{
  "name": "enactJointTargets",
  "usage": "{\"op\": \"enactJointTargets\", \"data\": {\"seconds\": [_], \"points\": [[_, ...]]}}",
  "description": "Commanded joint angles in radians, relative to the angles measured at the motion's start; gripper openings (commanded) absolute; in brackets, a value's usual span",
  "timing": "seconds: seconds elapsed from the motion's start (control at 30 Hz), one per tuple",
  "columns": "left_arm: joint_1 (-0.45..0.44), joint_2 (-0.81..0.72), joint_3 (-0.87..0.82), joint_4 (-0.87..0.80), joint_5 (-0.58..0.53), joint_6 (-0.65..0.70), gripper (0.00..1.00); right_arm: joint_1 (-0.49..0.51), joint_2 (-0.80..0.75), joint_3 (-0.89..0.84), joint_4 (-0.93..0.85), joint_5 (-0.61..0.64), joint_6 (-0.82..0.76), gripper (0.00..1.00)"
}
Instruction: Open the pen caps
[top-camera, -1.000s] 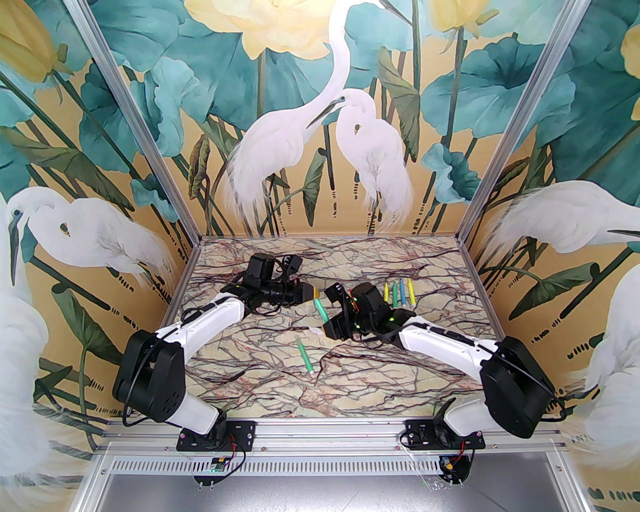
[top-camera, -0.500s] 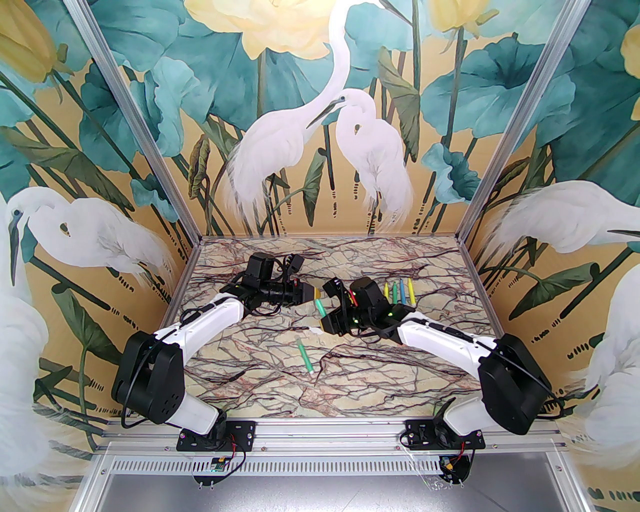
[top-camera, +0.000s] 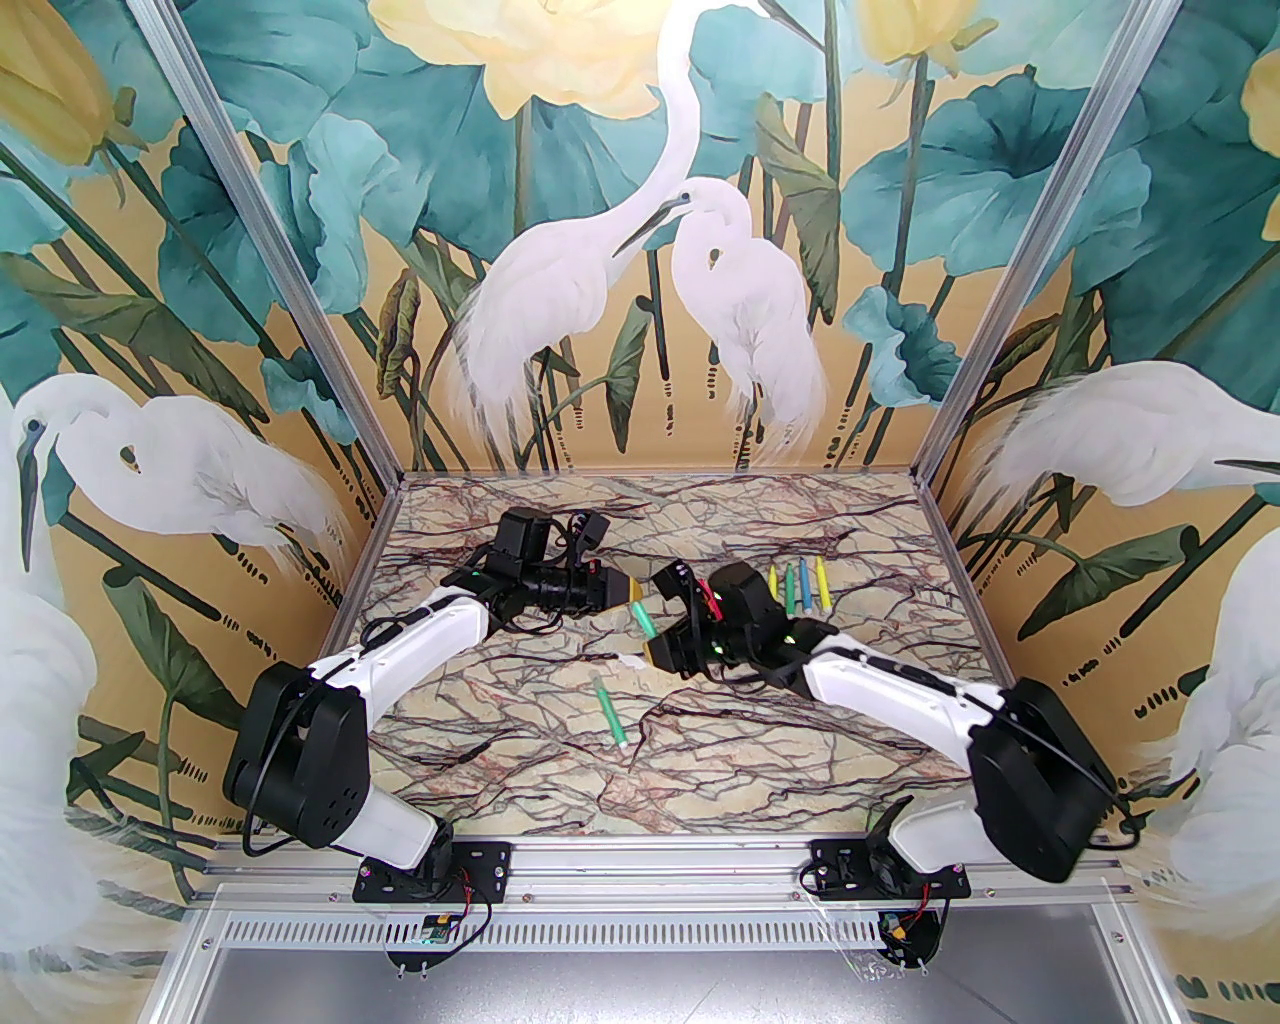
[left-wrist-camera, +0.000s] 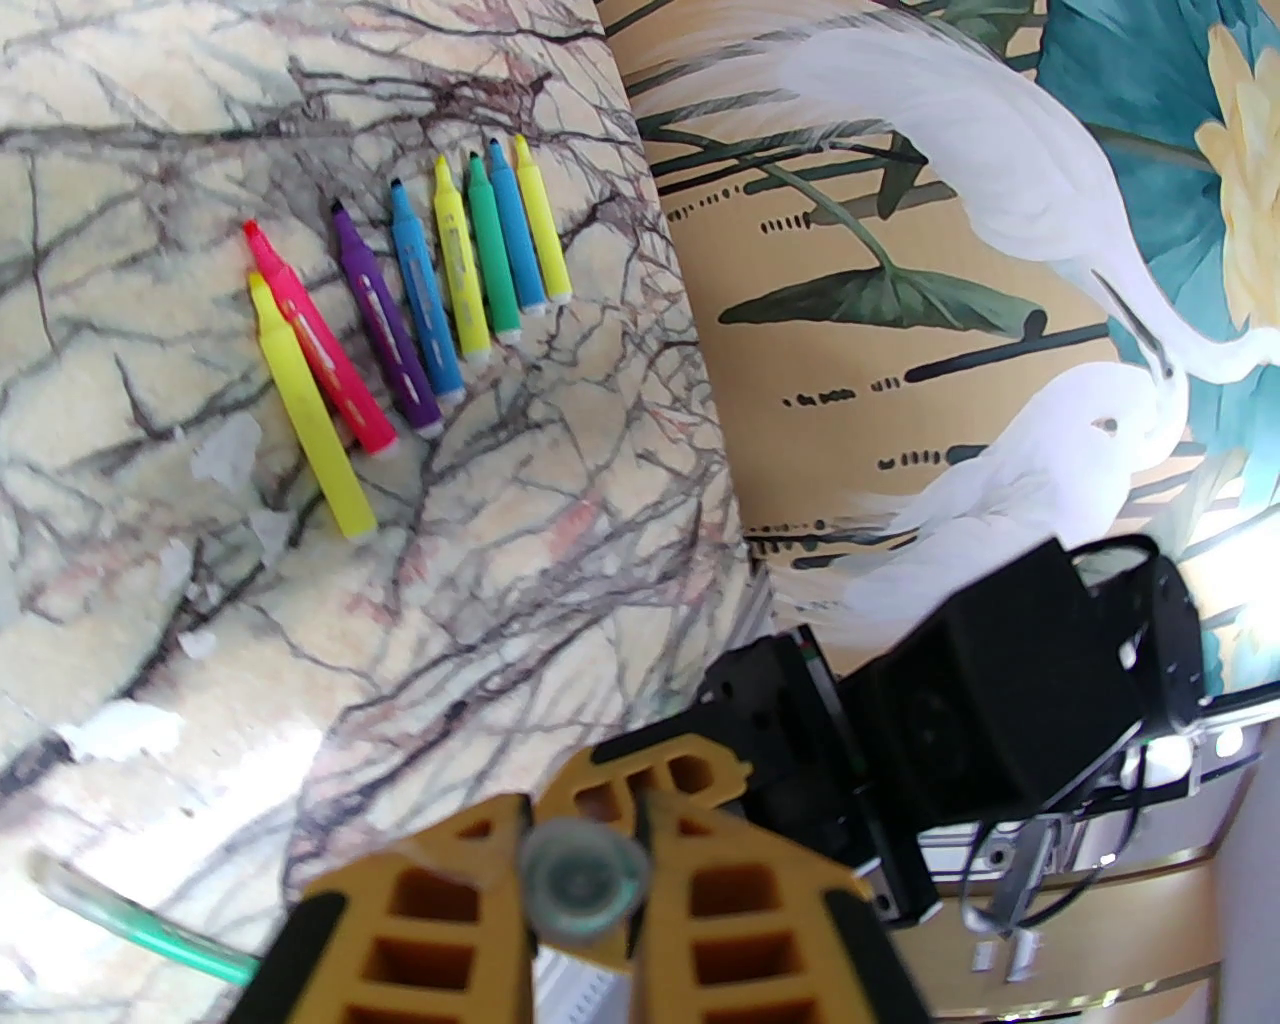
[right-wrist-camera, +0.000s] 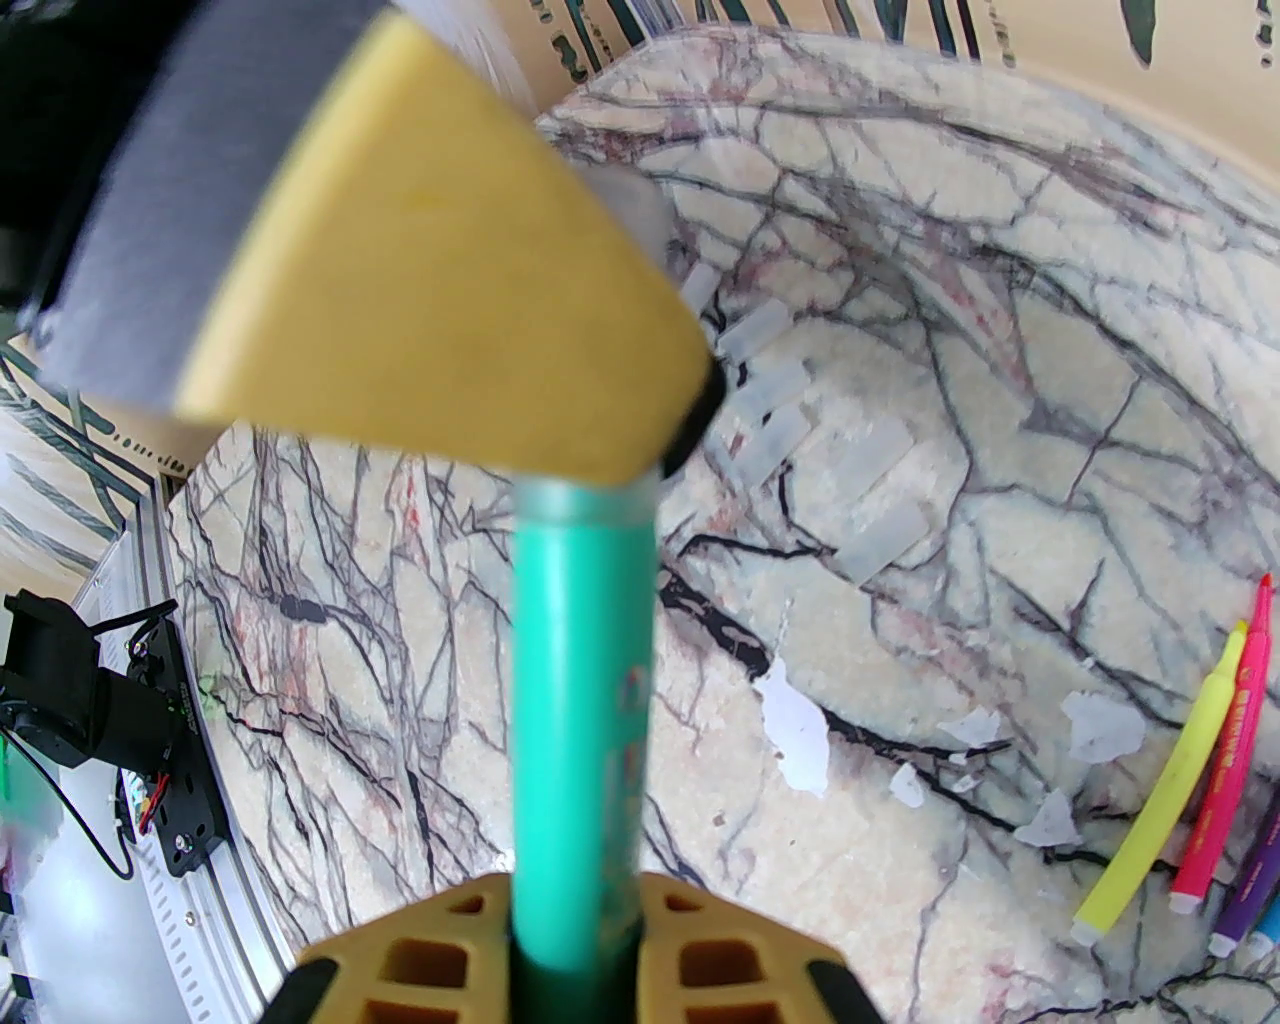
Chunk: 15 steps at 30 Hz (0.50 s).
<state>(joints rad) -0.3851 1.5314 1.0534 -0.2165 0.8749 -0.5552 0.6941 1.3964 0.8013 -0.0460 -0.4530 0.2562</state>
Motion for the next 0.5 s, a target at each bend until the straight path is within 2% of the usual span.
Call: {"op": "enactJointTargets", "data": {"seconds": [0.0, 0.17, 0.3, 0.37, 0.47], "points": [[0.083, 0.013, 0.03, 0.096, -0.056, -0.054, 0.0, 0.007, -0.068, -0.109, -0.17, -0.01, -0.044, 0.0], [0.095, 0.062, 0.089, 0.056, -0.052, -0.057, 0.0, 0.007, -0.136, -0.155, -0.198, 0.027, -0.055, 0.0], [0.098, 0.071, 0.126, 0.027, -0.07, -0.044, 0.0, 0.005, -0.135, -0.155, -0.179, 0.083, -0.031, 0.0], [0.096, 0.075, 0.139, -0.023, -0.108, -0.012, 0.0, 0.002, -0.119, -0.143, -0.17, 0.147, -0.012, 0.0], [0.076, 0.084, 0.156, -0.146, -0.233, 0.071, 0.0, -0.022, -0.062, -0.101, -0.159, 0.229, 0.047, 0.0]]}}
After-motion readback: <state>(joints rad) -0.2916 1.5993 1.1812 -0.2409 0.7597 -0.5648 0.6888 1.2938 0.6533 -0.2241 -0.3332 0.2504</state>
